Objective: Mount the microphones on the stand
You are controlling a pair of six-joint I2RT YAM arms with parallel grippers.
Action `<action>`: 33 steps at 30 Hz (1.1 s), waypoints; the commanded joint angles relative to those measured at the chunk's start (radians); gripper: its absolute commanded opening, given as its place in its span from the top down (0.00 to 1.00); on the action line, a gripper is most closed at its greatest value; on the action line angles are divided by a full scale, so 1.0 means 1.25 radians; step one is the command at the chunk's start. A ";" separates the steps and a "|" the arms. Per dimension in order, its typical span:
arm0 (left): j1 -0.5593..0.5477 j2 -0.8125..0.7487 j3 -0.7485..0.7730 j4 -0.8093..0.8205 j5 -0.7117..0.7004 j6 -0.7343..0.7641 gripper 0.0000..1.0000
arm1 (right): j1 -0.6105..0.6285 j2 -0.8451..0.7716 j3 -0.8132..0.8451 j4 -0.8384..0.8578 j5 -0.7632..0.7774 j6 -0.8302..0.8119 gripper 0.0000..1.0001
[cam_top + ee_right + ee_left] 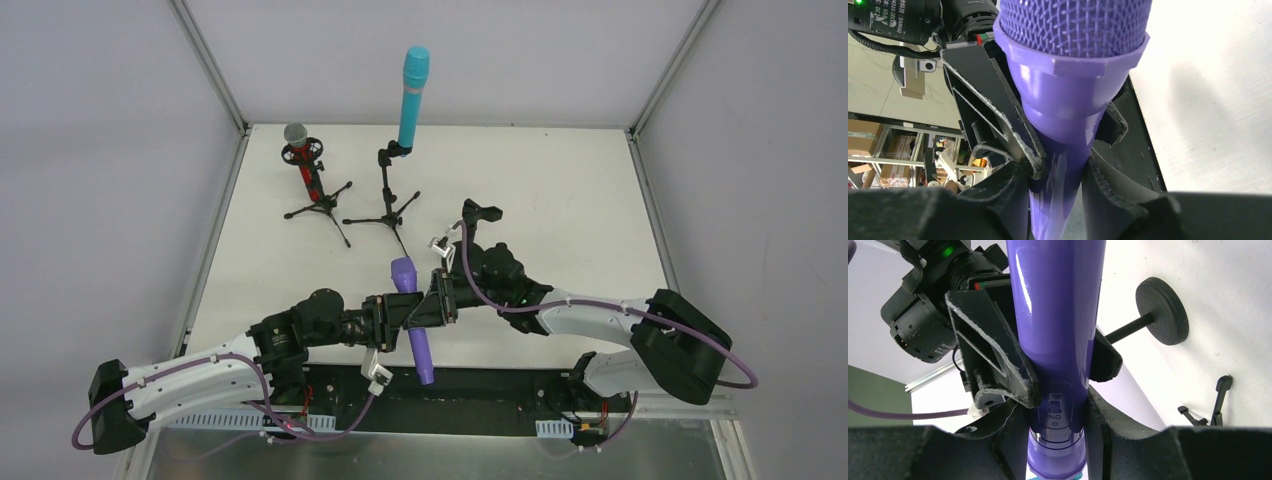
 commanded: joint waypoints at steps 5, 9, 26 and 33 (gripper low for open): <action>-0.007 0.004 -0.004 0.033 -0.010 -0.001 1.00 | 0.019 0.006 0.042 0.054 -0.023 0.000 1.00; -0.006 0.013 -0.003 0.037 -0.022 -0.006 0.63 | 0.018 -0.007 0.040 0.027 -0.004 -0.013 1.00; -0.006 0.090 0.037 0.009 -0.055 -0.139 0.01 | 0.015 -0.338 0.023 -0.360 0.462 -0.103 1.00; -0.005 0.196 0.078 0.011 -0.030 -0.307 0.01 | 0.015 -0.522 0.007 -0.491 0.623 -0.169 1.00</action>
